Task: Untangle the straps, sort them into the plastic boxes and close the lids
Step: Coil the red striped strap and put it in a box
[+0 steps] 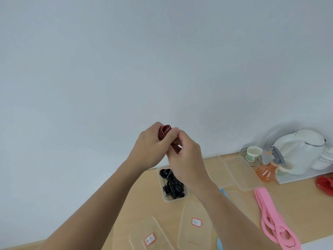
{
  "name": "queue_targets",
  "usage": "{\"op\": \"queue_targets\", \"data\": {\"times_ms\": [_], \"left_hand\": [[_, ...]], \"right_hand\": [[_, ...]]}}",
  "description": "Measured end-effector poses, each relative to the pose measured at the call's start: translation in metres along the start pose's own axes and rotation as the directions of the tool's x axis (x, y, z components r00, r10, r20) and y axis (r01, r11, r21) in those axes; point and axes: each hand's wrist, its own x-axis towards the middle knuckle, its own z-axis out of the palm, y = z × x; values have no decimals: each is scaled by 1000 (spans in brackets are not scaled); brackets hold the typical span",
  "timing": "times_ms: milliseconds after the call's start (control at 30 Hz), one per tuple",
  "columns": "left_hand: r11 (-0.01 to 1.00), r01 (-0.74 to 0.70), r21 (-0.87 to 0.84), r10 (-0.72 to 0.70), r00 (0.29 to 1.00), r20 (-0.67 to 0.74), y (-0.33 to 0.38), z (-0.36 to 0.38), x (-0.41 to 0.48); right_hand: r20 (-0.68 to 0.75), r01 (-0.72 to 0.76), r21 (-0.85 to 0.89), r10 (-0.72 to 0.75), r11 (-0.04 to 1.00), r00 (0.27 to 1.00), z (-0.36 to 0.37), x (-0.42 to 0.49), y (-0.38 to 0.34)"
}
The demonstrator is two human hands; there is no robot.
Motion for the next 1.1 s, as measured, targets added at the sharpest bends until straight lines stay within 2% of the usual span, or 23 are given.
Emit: {"op": "queue_targets", "data": {"times_ms": [67,133,200,333,433,500,567,633,700,733,800,900,967,1100], "left_hand": [[959,62,-276,-53,998,40,3,2,0],[880,142,-453,-114,989,90,4,2,0],[798,210,-566,-169,978,124,4,1,-1],[700,248,-670,-215,968,133,1,-3,1],[624,248,-741,-227,965,132,0,-2,2],[604,250,-757,-221,965,143,0,-1,2],[581,260,-771,-224,962,155,0,-1,2],[536,254,-805,-213,964,162,1,-2,2],[500,238,-833,-193,968,161,2,-2,3],[489,229,-842,-186,970,155,2,-1,3],[449,209,-869,-189,973,136,0,1,3],[357,167,-919,-213,973,94,1,4,2],[365,138,-921,-219,974,59,5,6,1],[485,122,-866,-166,985,45,8,11,-5]], "right_hand": [[11,74,-206,-74,976,997,-1,2,-2],[4,144,-445,-159,884,987,-1,0,-2],[-28,133,-463,-165,876,986,-1,-1,0],[-100,87,-275,-118,958,988,-3,-1,4],[24,-22,-52,23,998,999,-4,1,-1],[104,-150,167,134,974,985,-5,2,-6],[150,-268,417,225,868,963,-8,2,-10],[217,-365,684,302,632,929,-7,0,-10],[267,-390,833,331,392,905,-5,-1,-10],[268,-385,853,337,353,903,-3,-2,-10],[206,-351,844,358,405,911,0,-4,-8],[14,-287,665,373,690,928,7,-10,-8],[-88,-264,526,360,809,929,15,-14,-10],[-157,-168,539,295,825,943,26,-17,-17]]}}
